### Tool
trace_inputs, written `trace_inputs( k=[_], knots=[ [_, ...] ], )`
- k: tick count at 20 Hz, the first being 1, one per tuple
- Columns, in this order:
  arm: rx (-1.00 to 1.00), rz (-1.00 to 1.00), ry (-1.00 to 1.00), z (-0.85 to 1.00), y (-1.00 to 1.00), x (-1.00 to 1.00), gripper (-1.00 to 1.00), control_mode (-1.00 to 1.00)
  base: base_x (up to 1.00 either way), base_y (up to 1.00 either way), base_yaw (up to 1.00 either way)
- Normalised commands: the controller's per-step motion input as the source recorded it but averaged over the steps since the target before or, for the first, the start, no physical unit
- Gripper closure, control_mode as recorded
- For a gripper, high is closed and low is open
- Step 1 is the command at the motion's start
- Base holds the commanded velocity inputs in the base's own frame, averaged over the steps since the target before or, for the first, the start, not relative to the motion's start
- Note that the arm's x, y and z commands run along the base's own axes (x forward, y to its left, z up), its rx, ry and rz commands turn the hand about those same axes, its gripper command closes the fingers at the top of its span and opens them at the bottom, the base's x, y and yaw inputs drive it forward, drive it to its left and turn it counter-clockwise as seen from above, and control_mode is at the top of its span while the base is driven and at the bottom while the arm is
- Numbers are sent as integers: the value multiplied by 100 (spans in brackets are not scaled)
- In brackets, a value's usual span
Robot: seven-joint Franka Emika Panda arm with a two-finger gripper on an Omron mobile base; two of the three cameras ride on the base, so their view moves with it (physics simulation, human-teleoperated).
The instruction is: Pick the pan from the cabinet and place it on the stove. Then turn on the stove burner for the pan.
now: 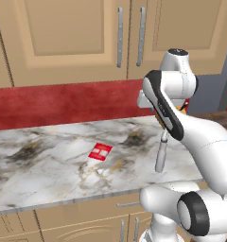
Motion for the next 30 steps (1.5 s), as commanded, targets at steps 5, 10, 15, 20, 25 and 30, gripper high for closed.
trace_inputs(
  k=[5,10,15,20,25,30],
  knots=[
    [-1,0,-2,0,12,-19,-100,-100,0,0,0],
    [0,0,-25,8,7,-18,-100,-100,0,0,0],
    [0,0,-41,47,8,-17,-100,-100,0,0,0],
    [0,0,-45,57,22,-5,-100,-100,0,0,0],
    [0,0,-39,52,23,0,-100,-100,0,0,0],
    [0,0,-37,61,11,0,-100,-100,0,0,0]
  ],
)
